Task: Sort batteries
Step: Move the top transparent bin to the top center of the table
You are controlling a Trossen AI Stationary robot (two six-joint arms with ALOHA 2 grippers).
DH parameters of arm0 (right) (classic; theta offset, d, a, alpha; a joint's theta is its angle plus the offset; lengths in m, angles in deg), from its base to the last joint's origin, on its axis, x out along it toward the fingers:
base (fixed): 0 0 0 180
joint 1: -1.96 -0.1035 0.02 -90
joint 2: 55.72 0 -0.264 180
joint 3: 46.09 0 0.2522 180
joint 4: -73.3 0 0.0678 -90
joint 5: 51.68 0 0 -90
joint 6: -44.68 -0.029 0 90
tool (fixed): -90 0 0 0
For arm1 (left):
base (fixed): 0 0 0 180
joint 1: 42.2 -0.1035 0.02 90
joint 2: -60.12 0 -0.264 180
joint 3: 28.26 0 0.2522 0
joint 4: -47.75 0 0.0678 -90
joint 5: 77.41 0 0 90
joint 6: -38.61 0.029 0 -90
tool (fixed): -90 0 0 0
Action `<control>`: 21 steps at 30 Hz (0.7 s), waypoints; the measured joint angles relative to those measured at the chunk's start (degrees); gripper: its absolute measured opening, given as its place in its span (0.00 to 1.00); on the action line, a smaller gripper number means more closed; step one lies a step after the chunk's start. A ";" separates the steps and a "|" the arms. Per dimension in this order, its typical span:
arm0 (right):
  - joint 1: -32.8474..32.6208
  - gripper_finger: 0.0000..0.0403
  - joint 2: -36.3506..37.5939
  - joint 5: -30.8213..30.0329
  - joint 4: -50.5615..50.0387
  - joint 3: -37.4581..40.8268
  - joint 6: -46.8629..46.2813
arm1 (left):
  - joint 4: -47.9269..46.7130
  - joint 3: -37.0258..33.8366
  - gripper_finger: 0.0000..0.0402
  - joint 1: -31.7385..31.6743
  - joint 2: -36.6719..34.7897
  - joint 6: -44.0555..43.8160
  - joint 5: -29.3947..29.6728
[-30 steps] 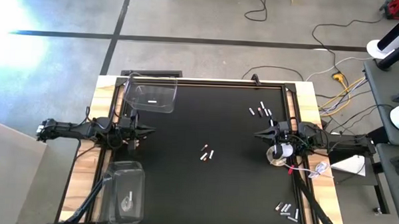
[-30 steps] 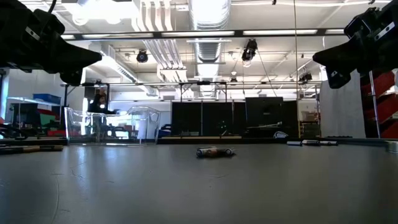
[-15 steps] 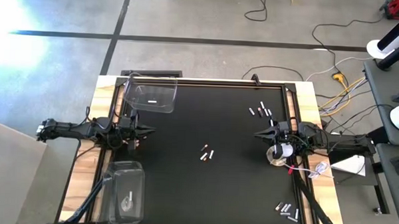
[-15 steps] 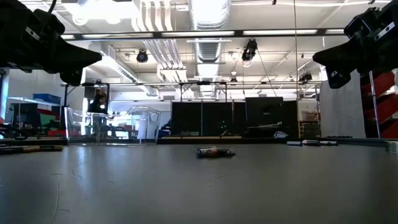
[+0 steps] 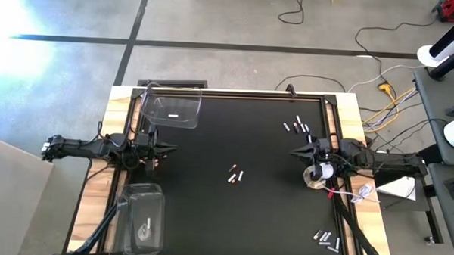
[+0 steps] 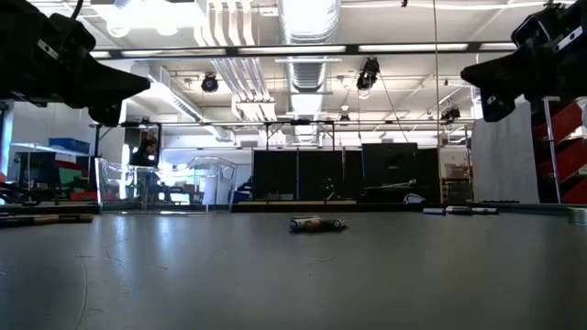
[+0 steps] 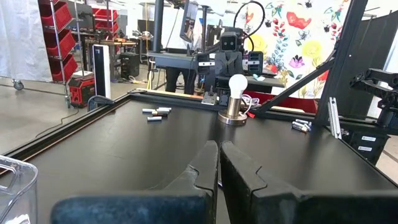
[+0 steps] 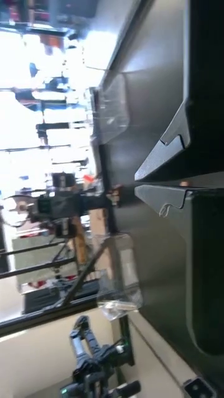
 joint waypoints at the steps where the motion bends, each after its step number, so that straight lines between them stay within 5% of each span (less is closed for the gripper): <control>1: 0.00 0.03 0.00 -0.01 0.21 0.01 0.01 | 0.00 0.00 0.00 -0.01 0.00 0.00 0.00; 9: 0.00 0.03 0.00 -0.11 0.09 0.00 -16.80 | 0.00 0.00 0.00 0.00 0.00 0.00 0.00; 17: 0.00 0.03 -1.31 -4.69 2.58 -0.03 -14.60 | 0.00 0.00 0.00 -0.01 -0.01 0.00 0.02; 21: -0.01 0.03 -6.65 -13.45 1.91 -2.84 -13.61 | 0.00 0.00 0.00 -0.02 0.00 0.00 0.01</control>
